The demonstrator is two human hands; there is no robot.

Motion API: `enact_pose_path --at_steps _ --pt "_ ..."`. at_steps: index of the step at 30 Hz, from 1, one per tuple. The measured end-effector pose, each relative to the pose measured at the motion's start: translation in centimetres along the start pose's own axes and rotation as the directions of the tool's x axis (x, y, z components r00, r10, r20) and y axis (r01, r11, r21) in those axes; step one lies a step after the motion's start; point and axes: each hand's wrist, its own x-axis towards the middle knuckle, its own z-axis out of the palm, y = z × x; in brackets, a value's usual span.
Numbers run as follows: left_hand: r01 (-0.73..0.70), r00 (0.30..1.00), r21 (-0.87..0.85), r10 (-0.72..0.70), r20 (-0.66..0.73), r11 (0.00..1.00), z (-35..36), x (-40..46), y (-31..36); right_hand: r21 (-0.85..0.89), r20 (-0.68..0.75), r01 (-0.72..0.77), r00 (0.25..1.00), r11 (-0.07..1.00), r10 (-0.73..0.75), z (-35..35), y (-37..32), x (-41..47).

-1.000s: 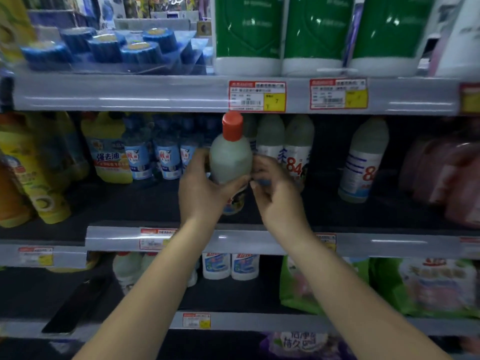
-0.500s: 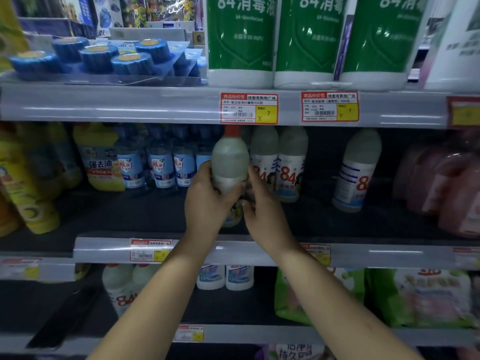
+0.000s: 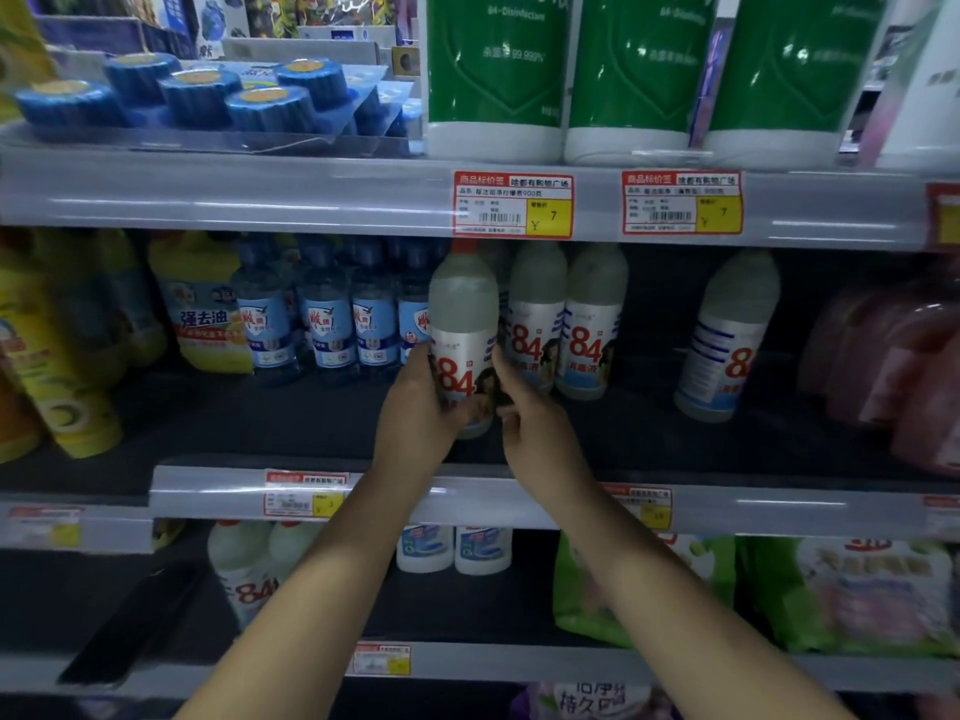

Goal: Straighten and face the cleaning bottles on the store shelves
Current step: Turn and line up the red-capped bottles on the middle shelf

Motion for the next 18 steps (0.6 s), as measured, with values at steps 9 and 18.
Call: enact_pose_path --at_steps 9,18 --pt "0.135 0.991 0.164 -0.133 -0.023 0.977 2.3 3.5 -0.1 -0.210 0.231 -0.142 0.954 0.967 0.191 0.4 -0.6 1.7" --pt "0.050 0.999 0.072 -0.049 -0.007 0.996 2.7 2.9 -1.0 -0.197 0.078 -0.123 0.987 0.973 0.141 1.0 -0.1 2.3"
